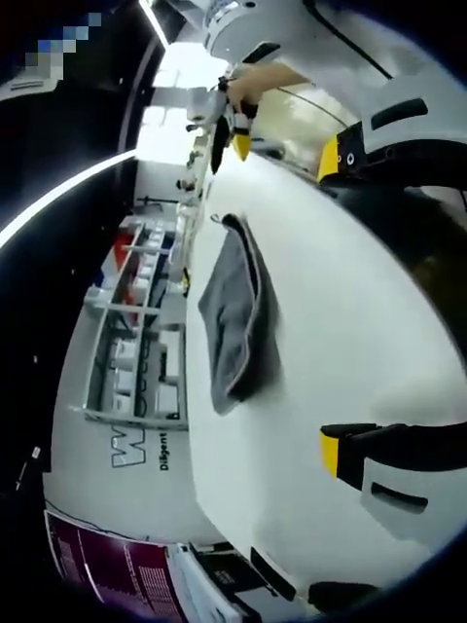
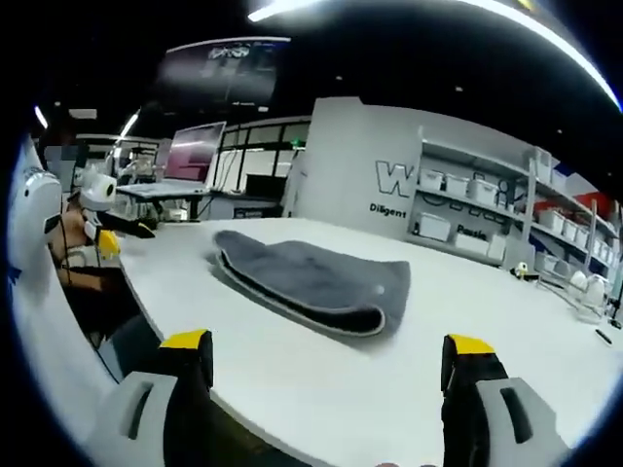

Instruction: Open the folded towel by lifting each exposed corner and separating the folded layers until the towel lies flat within the target outline without major curled edges

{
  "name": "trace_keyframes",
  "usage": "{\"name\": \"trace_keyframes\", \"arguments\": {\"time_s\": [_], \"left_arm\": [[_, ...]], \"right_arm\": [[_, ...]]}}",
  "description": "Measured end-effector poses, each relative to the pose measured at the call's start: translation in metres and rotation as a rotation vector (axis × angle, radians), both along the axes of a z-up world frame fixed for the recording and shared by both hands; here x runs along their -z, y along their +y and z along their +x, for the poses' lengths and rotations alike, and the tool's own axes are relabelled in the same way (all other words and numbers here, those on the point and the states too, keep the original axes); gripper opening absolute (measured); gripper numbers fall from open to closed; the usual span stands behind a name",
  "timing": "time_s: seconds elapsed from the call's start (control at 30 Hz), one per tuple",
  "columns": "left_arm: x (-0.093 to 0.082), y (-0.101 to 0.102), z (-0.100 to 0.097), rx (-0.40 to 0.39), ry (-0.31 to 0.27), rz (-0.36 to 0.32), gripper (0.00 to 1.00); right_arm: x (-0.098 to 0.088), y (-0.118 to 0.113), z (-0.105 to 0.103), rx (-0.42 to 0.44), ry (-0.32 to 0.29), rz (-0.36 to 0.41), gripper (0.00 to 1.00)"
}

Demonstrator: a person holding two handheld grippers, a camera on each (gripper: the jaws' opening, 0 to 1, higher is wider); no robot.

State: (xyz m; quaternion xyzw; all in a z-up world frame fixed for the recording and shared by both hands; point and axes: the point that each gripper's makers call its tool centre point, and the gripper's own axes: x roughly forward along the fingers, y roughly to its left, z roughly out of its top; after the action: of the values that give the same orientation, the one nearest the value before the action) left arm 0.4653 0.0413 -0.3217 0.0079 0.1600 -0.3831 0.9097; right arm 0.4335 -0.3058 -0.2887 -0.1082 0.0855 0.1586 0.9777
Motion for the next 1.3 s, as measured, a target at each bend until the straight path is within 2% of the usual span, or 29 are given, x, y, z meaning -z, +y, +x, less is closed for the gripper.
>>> {"name": "trace_keyframes", "arguments": {"time_s": [0.17, 0.3, 0.47, 0.57, 0.7, 0.83, 0.93, 1.07, 1.2, 1.27, 1.3], "left_arm": [[0.002, 0.004, 0.001, -0.028, 0.003, 0.013, 0.99], [0.002, 0.005, 0.000, -0.042, 0.001, 0.028, 0.99], [0.001, 0.006, -0.002, -0.065, -0.002, 0.034, 0.99], [0.002, 0.011, -0.002, -0.094, -0.003, 0.039, 0.99], [0.002, 0.017, -0.003, -0.121, -0.007, 0.043, 0.99], [0.001, 0.022, -0.004, -0.136, -0.011, 0.036, 0.99], [0.000, 0.024, -0.004, -0.140, -0.013, 0.034, 0.99], [0.000, 0.026, -0.005, -0.146, -0.012, 0.031, 0.99], [0.000, 0.026, -0.006, -0.147, -0.013, 0.027, 0.99], [0.000, 0.026, -0.007, -0.146, -0.015, 0.024, 0.99], [-0.001, 0.026, -0.007, -0.145, -0.016, 0.020, 0.99]], "right_arm": [[-0.009, 0.019, 0.016, -0.071, -0.009, -0.013, 0.99], [-0.019, 0.038, 0.035, -0.121, -0.020, -0.074, 0.99], [-0.031, 0.083, 0.060, -0.241, -0.039, -0.128, 0.99], [-0.037, 0.118, 0.078, -0.316, -0.056, -0.183, 0.99], [-0.036, 0.157, 0.096, -0.380, -0.065, -0.248, 0.97], [-0.026, 0.200, 0.113, -0.439, -0.050, -0.270, 0.95], [-0.015, 0.228, 0.127, -0.451, -0.053, -0.299, 0.91], [0.005, 0.259, 0.147, -0.470, -0.046, -0.432, 0.87], [0.024, 0.273, 0.172, -0.473, -0.053, -0.573, 0.76], [0.039, 0.283, 0.167, -0.472, -0.046, -0.620, 0.69], [0.044, 0.287, 0.172, -0.487, -0.045, -0.658, 0.64]]}}
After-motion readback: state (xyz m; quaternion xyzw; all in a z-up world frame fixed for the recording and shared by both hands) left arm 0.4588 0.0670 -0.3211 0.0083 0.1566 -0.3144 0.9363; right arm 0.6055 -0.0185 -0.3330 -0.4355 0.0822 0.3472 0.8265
